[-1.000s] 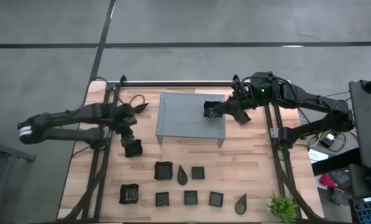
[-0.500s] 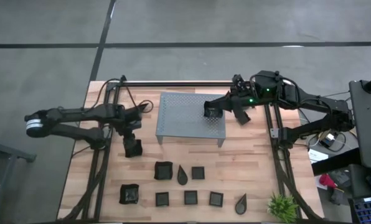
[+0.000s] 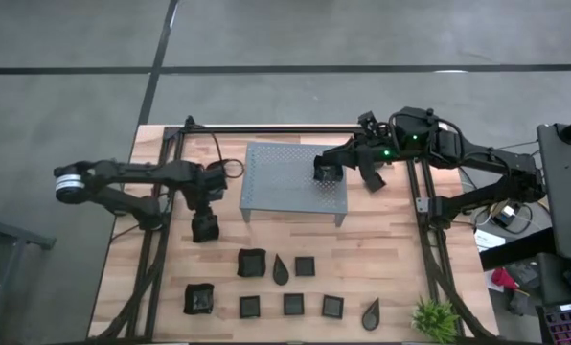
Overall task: Pick & Place Mini shaped plates
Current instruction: Stack the black distorted square plate on top of the other black distorted square plate on the shelf
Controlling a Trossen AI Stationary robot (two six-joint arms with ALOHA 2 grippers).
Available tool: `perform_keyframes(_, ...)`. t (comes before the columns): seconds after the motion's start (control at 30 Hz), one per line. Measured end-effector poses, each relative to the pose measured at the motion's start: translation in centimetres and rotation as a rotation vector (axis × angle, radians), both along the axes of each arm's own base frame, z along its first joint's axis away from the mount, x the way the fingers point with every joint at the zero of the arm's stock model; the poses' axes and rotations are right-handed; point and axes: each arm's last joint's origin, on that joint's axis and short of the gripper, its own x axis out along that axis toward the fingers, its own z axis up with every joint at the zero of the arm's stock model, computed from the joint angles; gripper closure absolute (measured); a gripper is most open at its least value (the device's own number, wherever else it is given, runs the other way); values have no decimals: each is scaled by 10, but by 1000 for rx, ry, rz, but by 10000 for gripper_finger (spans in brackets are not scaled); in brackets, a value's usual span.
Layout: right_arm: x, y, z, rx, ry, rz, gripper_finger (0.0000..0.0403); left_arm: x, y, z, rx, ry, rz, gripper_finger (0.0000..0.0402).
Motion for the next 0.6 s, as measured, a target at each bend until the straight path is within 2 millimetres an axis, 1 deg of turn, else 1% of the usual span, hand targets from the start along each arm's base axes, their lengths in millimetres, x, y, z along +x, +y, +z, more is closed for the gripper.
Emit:
perform_keyframes(0.2, 0, 0, 0, 1, 0, -1, 326, 3, 1, -7, -13, 36, 4, 271)
perform_keyframes(0.27, 0, 0, 0, 1, 0, 0, 323, 4, 1, -9, -17, 46, 4, 277)
perform_keyframes(0.37, 0, 0, 0, 1, 0, -1, 324, 5, 1, -11, -25, 54, 4, 305)
perform_keyframes(0.53, 0, 0, 0, 1, 0, -2, 334, 5, 0, -11, -72, 48, 0, 387)
perform_keyframes(0.6, 0, 0, 0, 2, 0, -2, 337, 4, -1, -9, -92, 47, 9, 395)
